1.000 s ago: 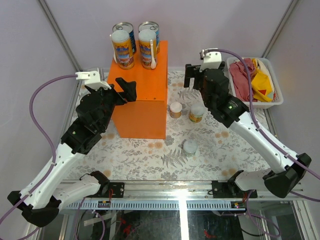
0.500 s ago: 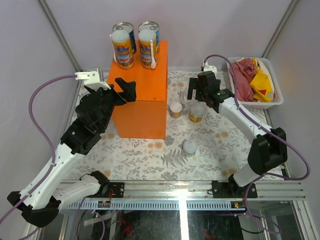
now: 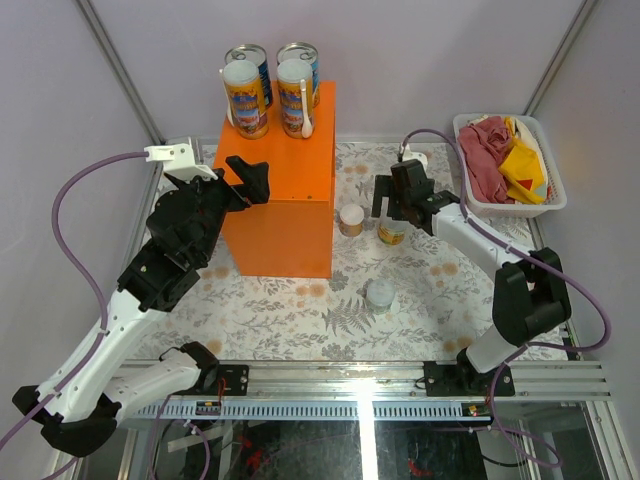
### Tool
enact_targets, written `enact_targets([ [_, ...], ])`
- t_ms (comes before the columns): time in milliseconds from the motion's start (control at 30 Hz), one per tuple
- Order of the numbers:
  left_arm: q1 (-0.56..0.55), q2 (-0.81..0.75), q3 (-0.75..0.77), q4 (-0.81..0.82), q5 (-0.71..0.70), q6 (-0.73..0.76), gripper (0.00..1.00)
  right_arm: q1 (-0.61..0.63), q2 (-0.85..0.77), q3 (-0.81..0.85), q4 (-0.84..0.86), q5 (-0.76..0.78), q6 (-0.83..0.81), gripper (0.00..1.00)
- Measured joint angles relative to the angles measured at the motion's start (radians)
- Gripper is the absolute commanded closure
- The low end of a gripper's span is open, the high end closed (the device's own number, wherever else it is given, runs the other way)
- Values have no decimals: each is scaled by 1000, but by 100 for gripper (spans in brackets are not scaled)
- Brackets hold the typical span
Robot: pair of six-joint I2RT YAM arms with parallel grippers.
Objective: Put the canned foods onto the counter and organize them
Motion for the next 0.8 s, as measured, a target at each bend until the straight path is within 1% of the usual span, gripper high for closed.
enact_targets([
  [200, 0, 1, 0, 0, 0, 0, 0, 0, 30, -33, 15, 2, 2, 1],
  [567, 7, 5, 0, 0, 0, 11, 0, 0, 92, -45, 56, 10, 1, 0],
  [633, 7, 5, 0, 0, -1, 13, 0, 0, 106, -51, 61, 10, 1, 2],
  [667, 9, 5, 0, 0, -1, 14, 0, 0, 112, -52, 64, 10, 1, 5],
  [700, 9, 5, 0, 0, -1, 14, 0, 0, 120, -53, 68, 10, 1, 11],
  [733, 11, 5, 0, 0, -1, 15, 0, 0, 126, -53, 71, 10, 1, 20],
  [767, 13, 5, 0, 0, -1, 15, 0, 0, 131, -54, 74, 12, -2, 32],
  [800, 13, 5, 0, 0, -1, 15, 0, 0, 132, -56, 78, 14, -3, 47],
])
